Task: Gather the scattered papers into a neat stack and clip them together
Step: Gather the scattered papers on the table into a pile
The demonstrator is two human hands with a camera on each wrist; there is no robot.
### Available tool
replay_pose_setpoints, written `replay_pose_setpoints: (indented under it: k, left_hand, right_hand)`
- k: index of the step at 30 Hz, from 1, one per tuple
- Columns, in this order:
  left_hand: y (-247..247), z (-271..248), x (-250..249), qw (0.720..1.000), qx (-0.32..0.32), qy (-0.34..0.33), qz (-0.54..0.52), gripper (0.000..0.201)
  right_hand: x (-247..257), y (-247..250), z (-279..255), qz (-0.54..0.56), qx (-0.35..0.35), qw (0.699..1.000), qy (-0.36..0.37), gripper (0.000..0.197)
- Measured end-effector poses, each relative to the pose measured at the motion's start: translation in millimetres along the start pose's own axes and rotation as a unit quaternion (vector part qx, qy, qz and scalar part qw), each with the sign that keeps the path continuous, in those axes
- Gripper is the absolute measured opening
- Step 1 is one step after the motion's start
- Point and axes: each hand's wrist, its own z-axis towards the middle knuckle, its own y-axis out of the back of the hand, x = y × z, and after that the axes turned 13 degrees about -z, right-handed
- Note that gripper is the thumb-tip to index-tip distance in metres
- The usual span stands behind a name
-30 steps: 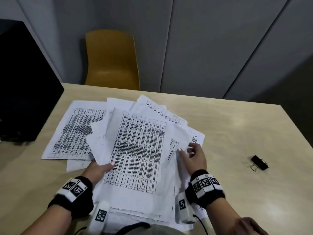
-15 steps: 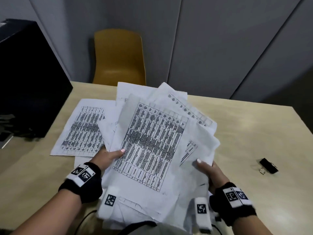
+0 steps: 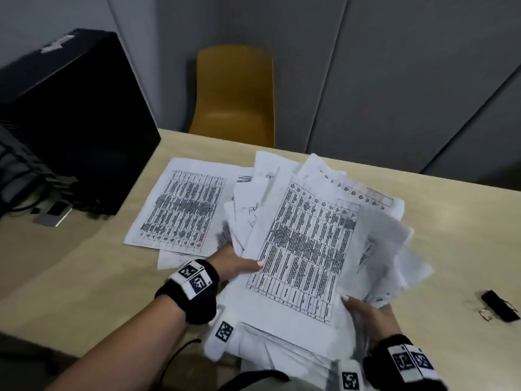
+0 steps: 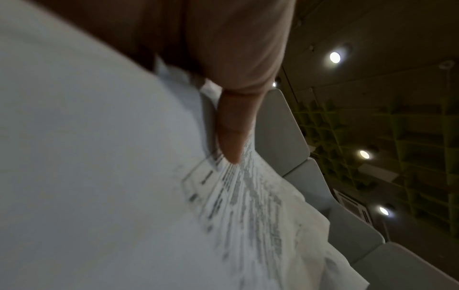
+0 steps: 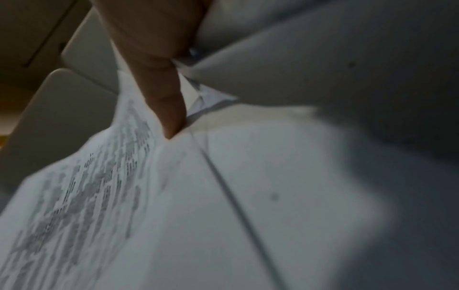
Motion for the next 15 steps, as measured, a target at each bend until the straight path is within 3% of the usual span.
replay_pose_setpoints:
  k: [3, 6, 7, 9, 10, 12, 15]
  left_hand:
    - [8, 6, -8, 0.999, 0.012, -0.039, -0.010, 0.025]
    - [36, 16, -14, 0.985, -0.132, -0.109, -0.032, 0.033]
    - [49, 21, -14, 0.970, -0.206, -0.125, 0.033, 0.043]
    - [76, 28, -8, 0.913, -0.287, -0.059, 0.284, 0.065]
    - [86, 30, -2, 0.886, -0.282, 0.000, 0.369, 0.071]
    - [90, 31, 9, 0.870, -0.241, 0.077, 0.424, 0.073]
    - [70, 23, 24, 0.858, -0.184, 0.081, 0.473, 0.073]
  right_hand:
    - [-3, 9, -1, 0.038, 0.005, 0.998, -0.048, 0.042]
    - [5, 15, -9, 0.047, -0.017, 0.996, -0.073, 0.051]
    - [-2, 21, -2, 0.060, -0.037, 0.994, -0.084, 0.061]
    - [-1, 28, -1, 0.048, -0.023, 0.995, -0.082, 0.062]
    - [0, 30, -3, 0.034, -0.025, 0.996, -0.083, 0.056]
    - [1, 33, -6, 0.043, -0.014, 0.995, -0.089, 0.049]
    - [1, 32, -4, 0.048, -0.008, 0.995, -0.087, 0.040]
